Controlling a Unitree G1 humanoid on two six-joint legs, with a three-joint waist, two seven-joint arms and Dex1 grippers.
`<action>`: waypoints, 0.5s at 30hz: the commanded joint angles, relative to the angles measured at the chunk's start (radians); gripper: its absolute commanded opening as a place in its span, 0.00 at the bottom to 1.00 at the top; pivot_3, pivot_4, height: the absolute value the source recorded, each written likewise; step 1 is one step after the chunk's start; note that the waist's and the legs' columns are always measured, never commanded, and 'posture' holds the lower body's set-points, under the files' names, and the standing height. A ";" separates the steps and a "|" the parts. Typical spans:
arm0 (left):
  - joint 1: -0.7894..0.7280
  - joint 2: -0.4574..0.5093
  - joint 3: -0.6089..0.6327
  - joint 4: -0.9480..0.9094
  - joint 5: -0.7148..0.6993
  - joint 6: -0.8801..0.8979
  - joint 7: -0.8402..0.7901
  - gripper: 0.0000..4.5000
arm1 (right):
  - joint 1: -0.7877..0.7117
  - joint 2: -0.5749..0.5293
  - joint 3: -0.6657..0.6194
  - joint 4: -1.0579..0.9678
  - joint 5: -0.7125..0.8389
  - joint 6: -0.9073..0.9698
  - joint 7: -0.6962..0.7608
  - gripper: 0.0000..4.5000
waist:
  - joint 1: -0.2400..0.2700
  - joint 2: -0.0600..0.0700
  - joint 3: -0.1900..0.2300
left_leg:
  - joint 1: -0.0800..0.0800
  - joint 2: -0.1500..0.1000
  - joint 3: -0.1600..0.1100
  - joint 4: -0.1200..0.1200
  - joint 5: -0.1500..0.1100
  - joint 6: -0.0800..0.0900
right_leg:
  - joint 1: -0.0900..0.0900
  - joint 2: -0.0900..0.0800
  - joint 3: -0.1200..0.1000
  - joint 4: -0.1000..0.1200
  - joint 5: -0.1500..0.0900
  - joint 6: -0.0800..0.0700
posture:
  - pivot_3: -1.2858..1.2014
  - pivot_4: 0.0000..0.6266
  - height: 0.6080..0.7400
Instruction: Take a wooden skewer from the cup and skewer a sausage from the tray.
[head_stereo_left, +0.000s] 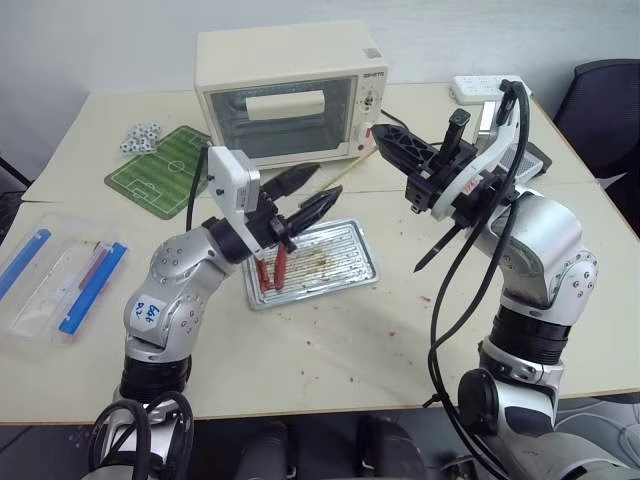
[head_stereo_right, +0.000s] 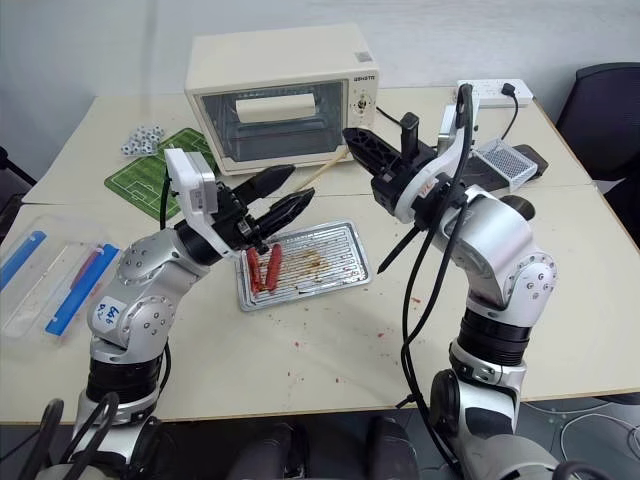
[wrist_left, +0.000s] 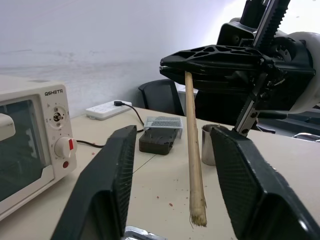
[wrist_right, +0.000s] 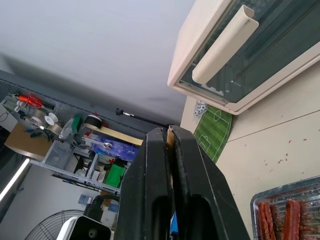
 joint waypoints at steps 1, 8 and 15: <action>-0.023 -0.007 0.014 -0.043 -0.019 -0.010 0.003 0.56 | -0.006 -0.009 -0.007 -0.033 0.021 -0.008 0.013 0.00 | 0.000 0.000 0.000 | 0.000 0.000 0.000 0.000 0.000 0.000 | 0.000 0.000 0.000 0.000 0.000 0.000 | 0.52 0.24 1.00; -0.023 -0.026 0.018 -0.041 -0.029 -0.019 0.000 0.30 | -0.009 -0.007 -0.007 -0.032 0.021 -0.011 0.010 0.00 | 0.000 0.000 0.000 | 0.000 0.000 0.000 0.000 0.000 0.000 | 0.000 0.000 0.000 0.000 0.000 0.000 | 0.52 0.24 1.00; -0.018 -0.029 0.014 -0.036 -0.025 -0.020 0.002 0.00 | -0.025 0.002 -0.006 -0.035 0.021 -0.022 0.005 0.00 | 0.000 0.000 0.000 | 0.000 0.000 0.000 0.000 0.000 0.000 | 0.000 0.000 0.000 0.000 0.000 0.000 | 0.52 0.24 1.00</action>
